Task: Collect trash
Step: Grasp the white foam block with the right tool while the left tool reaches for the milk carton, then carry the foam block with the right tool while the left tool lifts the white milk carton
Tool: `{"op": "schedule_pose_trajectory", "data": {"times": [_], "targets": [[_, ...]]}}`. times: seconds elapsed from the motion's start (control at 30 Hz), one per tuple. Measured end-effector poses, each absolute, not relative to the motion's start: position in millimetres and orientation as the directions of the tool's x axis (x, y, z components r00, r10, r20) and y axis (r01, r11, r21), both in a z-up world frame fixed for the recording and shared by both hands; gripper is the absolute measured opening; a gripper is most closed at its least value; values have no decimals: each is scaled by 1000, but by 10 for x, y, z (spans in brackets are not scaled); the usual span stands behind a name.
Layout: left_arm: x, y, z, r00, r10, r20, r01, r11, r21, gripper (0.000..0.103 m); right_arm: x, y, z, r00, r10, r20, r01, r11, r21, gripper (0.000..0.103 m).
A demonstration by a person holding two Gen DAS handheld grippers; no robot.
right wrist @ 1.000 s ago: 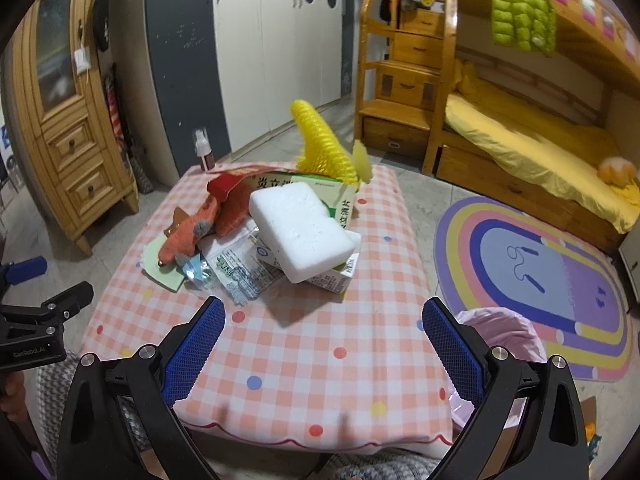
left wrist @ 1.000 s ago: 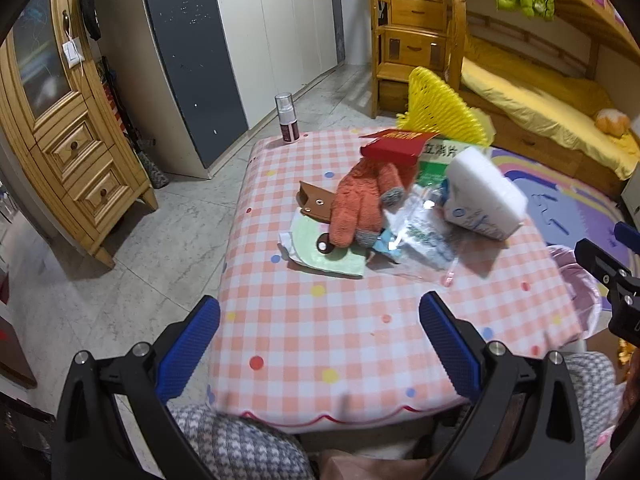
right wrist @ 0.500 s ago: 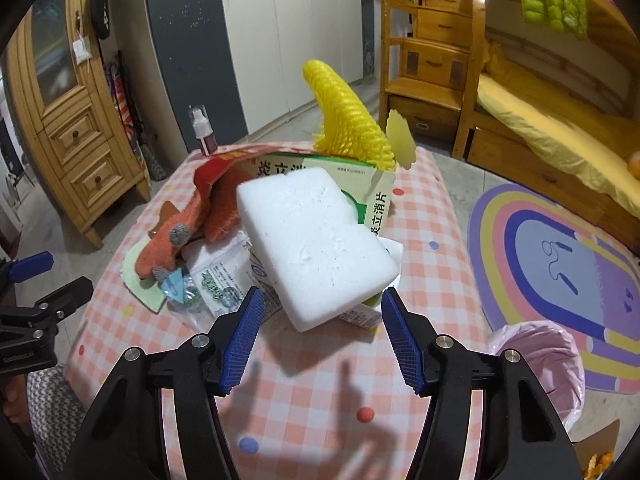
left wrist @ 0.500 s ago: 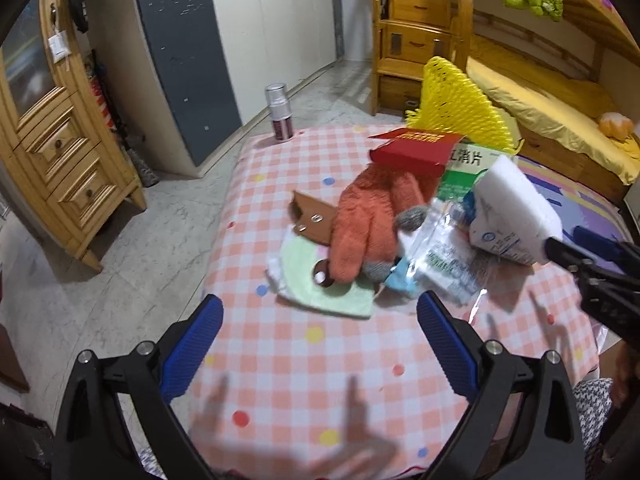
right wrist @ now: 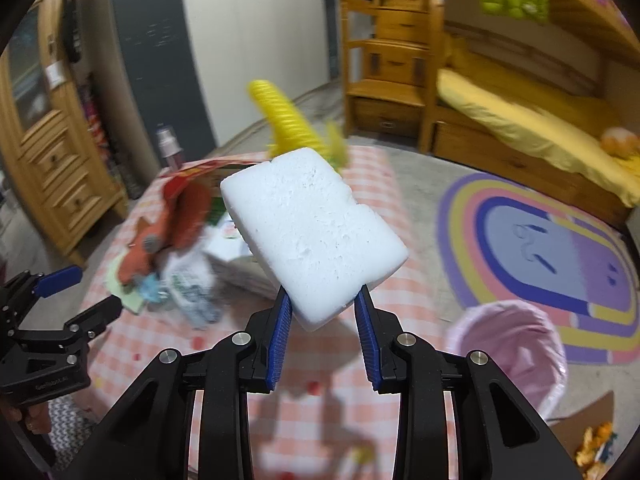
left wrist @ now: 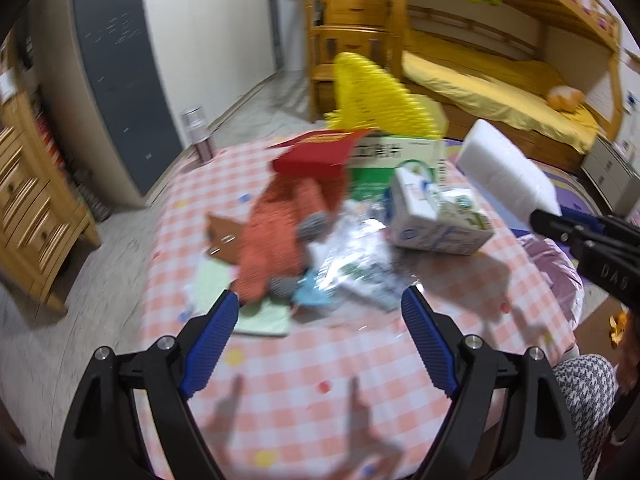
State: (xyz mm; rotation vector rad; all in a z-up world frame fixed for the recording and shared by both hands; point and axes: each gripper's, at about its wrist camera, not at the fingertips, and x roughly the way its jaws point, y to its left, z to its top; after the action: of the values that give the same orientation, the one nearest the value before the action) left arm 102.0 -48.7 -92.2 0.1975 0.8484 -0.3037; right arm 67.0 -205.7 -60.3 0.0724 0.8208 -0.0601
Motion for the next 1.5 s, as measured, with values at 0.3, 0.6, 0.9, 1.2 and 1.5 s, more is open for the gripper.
{"op": "schedule_pose_trajectory", "data": {"times": [0.3, 0.6, 0.9, 1.2, 1.5], "targets": [[1337, -1062, -1109, 614, -244, -751, 430, 901, 59, 50, 664, -2485, -928, 583, -158, -797, 211, 977, -39, 33], [1482, -1279, -1182, 514, -388, -765, 587, 810, -17, 50, 803, -2429, -1155, 528, -155, -835, 198, 979, -57, 34], [1058, -1276, -1248, 379, -503, -776, 736, 672, -76, 50, 759, -2375, -1184, 524, -124, -843, 151, 987, -51, 33], [754, -1074, -1276, 480, -440, -759, 686, 728, 12, 90, 541, -2527, -1069, 542, -143, -828, 215, 976, -28, 33], [993, -1401, -1322, 529, -382, -758, 691, 712, 123, 94, 358, -2661, -971, 565, -120, -817, 239, 971, 22, 33]]}}
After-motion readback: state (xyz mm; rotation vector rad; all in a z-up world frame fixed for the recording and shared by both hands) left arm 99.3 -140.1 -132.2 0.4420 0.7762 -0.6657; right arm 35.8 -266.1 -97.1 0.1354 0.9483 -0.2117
